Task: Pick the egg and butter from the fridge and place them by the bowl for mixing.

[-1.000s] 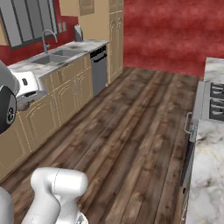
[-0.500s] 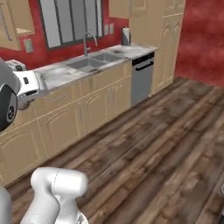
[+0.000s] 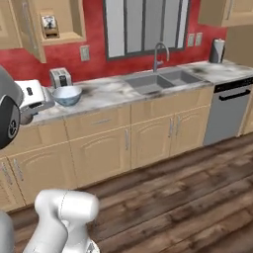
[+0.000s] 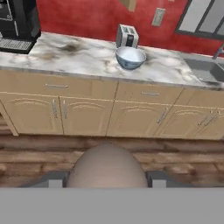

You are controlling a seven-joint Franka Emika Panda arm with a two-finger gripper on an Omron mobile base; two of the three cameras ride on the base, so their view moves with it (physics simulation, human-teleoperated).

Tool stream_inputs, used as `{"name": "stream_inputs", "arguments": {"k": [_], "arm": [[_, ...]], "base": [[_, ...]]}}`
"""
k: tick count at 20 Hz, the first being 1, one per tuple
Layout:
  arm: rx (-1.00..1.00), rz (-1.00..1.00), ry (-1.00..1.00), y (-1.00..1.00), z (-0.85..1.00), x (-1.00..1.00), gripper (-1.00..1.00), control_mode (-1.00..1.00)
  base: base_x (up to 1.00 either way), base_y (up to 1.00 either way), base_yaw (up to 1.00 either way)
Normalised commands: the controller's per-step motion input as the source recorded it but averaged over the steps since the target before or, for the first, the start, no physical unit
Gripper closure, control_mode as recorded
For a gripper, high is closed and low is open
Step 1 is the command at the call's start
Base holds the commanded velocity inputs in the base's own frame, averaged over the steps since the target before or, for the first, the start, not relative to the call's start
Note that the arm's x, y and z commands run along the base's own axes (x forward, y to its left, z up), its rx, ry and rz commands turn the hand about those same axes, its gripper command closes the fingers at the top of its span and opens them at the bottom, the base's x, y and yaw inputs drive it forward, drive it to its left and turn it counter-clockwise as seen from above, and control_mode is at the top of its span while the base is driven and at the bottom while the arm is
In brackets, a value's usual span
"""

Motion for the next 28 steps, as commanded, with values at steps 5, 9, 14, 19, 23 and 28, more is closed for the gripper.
{"name": "stream_inputs", "arguments": {"k": [5, 9, 14, 19, 23, 28], "arm": [[0.00, 0.00, 0.00, 0.00, 0.00, 0.00, 1.00, 1.00], [0.00, 0.00, 0.00, 0.00, 0.00, 0.00, 1.00, 1.00], [0.00, 0.00, 0.00, 0.00, 0.00, 0.00, 1.00, 1.00], [0.00, 0.00, 0.00, 0.00, 0.00, 0.00, 1.00, 1.00], [0.00, 0.00, 0.00, 0.00, 0.00, 0.00, 1.00, 1.00], [0.00, 0.00, 0.00, 0.00, 0.00, 0.00, 1.00, 1.00]], "base": [[1.00, -0.76, 0.44], [1.00, -0.93, 0.34], [1.00, -0.69, 0.34], [1.00, -0.13, 0.31], [0.95, -0.04, 0.16], [0.56, 0.00, 0.00]]}}
